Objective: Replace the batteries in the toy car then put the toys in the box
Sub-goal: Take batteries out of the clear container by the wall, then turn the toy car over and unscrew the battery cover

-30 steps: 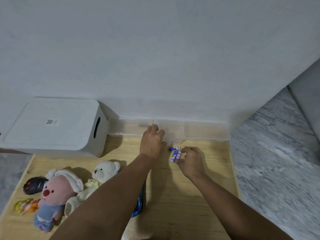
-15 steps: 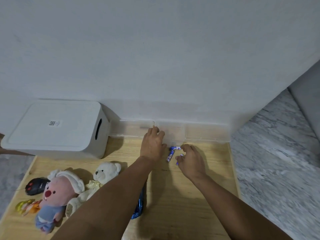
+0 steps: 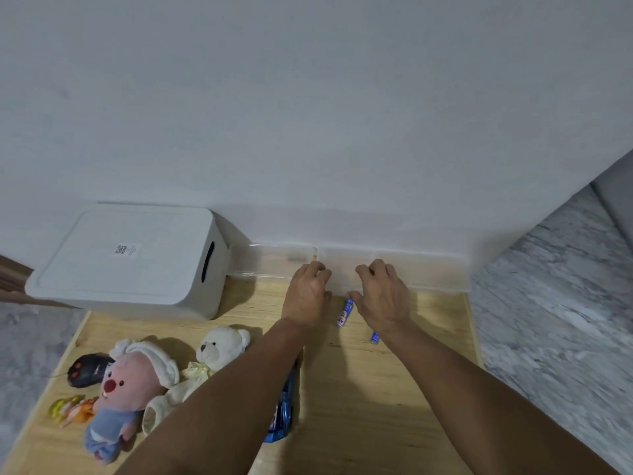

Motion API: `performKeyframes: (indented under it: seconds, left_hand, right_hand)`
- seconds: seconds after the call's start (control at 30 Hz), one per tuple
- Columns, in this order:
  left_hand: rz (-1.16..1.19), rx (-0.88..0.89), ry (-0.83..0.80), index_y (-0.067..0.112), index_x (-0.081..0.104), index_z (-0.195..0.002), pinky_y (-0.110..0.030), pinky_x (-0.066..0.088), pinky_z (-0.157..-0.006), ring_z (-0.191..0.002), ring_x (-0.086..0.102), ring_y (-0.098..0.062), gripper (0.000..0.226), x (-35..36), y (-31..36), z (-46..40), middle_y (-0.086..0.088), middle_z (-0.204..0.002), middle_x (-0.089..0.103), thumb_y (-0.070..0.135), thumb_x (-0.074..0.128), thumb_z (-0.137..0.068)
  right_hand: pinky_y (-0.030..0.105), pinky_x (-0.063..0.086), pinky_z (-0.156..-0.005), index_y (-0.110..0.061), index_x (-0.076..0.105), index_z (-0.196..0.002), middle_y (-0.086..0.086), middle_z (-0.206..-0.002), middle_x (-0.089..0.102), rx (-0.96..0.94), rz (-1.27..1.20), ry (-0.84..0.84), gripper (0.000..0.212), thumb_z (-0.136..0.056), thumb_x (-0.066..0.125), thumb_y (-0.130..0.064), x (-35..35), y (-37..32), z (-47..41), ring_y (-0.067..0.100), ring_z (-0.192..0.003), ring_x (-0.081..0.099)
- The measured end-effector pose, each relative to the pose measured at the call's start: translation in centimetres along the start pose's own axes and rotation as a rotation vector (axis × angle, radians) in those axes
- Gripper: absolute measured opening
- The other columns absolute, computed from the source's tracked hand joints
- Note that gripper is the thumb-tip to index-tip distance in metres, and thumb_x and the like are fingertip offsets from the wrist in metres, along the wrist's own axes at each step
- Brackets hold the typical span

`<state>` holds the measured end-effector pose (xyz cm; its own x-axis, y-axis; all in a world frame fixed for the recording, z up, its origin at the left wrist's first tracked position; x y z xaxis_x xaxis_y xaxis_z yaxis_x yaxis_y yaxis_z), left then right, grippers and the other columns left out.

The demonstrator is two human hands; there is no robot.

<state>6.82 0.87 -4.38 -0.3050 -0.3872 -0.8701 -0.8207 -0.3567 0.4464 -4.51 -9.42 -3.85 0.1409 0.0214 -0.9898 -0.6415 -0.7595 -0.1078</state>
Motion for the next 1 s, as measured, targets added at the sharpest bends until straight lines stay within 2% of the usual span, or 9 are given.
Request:
performKeyframes:
  seconds: [0.1, 0.3, 0.37, 0.47, 0.57, 0.67, 0.77, 0.87, 1.0]
  left_hand:
    - [0.017, -0.006, 0.048, -0.003, 0.069, -0.093, -0.042, 0.056, -0.079, -0.084, 0.066, -0.036, 0.044, -0.5, -0.4, 0.3, -0.019, -0.101, 0.068, -0.010, 0.075, -0.050]
    - [0.050, -0.259, 0.203, -0.002, 0.064, -0.113, -0.042, 0.052, -0.091, -0.106, 0.058, -0.032, 0.046, -2.7, -3.2, 1.4, -0.017, -0.115, 0.060, -0.011, 0.064, -0.068]
    - [0.120, -0.448, 0.239, -0.002, 0.059, -0.121, -0.036, 0.047, -0.097, -0.112, 0.054, -0.028, 0.044, -4.0, -3.9, 1.5, -0.014, -0.121, 0.055, -0.007, 0.059, -0.077]
    - [0.387, -0.978, 0.257, -0.003, 0.054, -0.121, -0.039, 0.048, -0.096, -0.108, 0.056, -0.031, 0.038, -5.2, -5.7, 1.1, -0.016, -0.120, 0.056, 0.000, 0.055, -0.083]
    - [0.779, -1.376, 0.249, -0.006, 0.058, -0.113, -0.037, 0.054, -0.081, -0.090, 0.062, -0.031, 0.031, -5.3, -8.3, 0.7, -0.014, -0.105, 0.065, 0.008, 0.054, -0.086]
    - [1.215, -1.445, 0.250, 0.001, 0.058, -0.104, -0.029, 0.047, -0.059, -0.061, 0.053, -0.022, 0.014, -5.1, -9.0, 0.4, -0.009, -0.072, 0.056, 0.007, 0.052, -0.093]
    - [1.374, -1.458, 0.245, 0.003, 0.055, -0.105, -0.031, 0.053, -0.066, -0.065, 0.055, -0.017, 0.011, -5.0, -9.3, 0.2, -0.008, -0.076, 0.055, 0.011, 0.050, -0.098]
    - [1.475, -1.475, 0.248, 0.004, 0.054, -0.113, -0.030, 0.051, -0.081, -0.070, 0.054, -0.016, 0.016, -4.6, -9.8, -0.2, -0.008, -0.080, 0.053, 0.012, 0.048, -0.100]
    - [1.593, -1.480, 0.231, 0.002, 0.055, -0.091, -0.025, 0.050, -0.064, -0.067, 0.052, -0.017, 0.011, -4.6, -10.4, -0.4, -0.011, -0.078, 0.052, 0.007, 0.048, -0.099]
  right_hand:
    - [0.036, 0.052, -0.060, -0.011, 0.067, -0.096, 0.009, -0.087, 0.059, -0.008, -0.027, -0.026, 0.056, -0.052, 0.089, -0.038, -0.1, -0.4, -0.2, 0.029, -0.078, 0.059]
    - [0.041, 0.050, -0.071, -0.011, 0.068, -0.100, 0.008, -0.094, 0.062, -0.148, -0.157, 0.031, 0.053, -0.055, 0.086, -0.032, -0.5, -3.4, -1.5, 0.031, -0.087, 0.060]
    - [0.040, 0.051, -0.074, -0.009, 0.067, -0.103, 0.008, -0.096, 0.063, -0.206, -0.246, 0.038, 0.044, -0.064, 0.082, -0.022, -0.6, -5.0, -2.0, 0.031, -0.088, 0.061]
    - [0.040, 0.052, -0.081, -0.006, 0.064, -0.113, 0.012, -0.106, 0.065, -0.232, -0.390, -0.084, 0.030, -0.083, 0.066, -0.012, -0.7, -7.9, -2.9, 0.032, -0.094, 0.062]
    - [0.038, 0.055, -0.082, -0.005, 0.070, -0.102, 0.013, -0.097, 0.072, 0.059, -0.555, -0.288, 0.020, -0.090, 0.058, -0.016, -0.2, -10.2, -4.0, 0.029, -0.091, 0.067]
    - [0.046, 0.061, -0.070, 0.006, 0.067, -0.093, 0.018, -0.083, 0.071, 0.615, -1.010, -0.508, 0.018, -0.088, 0.063, -0.012, 0.6, -12.1, -4.2, 0.030, -0.069, 0.071]
    - [0.035, 0.059, -0.060, 0.004, 0.058, -0.106, 0.016, -0.090, 0.065, 1.040, -1.418, -0.548, 0.022, -0.095, 0.059, -0.015, 1.4, -13.5, -4.0, 0.024, -0.071, 0.066]
    - [0.032, 0.057, -0.062, 0.001, 0.055, -0.111, 0.013, -0.088, 0.062, 1.241, -1.603, -0.465, 0.023, -0.097, 0.056, -0.018, 2.1, -14.5, -4.2, 0.020, -0.070, 0.063]
    - [0.029, 0.055, -0.054, 0.003, 0.055, -0.119, 0.013, -0.086, 0.062, 1.328, -1.661, -0.411, 0.028, -0.096, 0.056, -0.015, 2.4, -15.1, -4.5, 0.017, -0.064, 0.061]
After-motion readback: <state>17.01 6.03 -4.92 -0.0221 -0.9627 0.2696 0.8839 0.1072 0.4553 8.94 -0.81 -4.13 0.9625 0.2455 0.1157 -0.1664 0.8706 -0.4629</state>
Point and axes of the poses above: each hand's wrist, its own z-axis away from the middle knuckle, its own x-axis out of the palm, y = z × x, the point moved 1 cm from there along -z, towards the middle knuckle
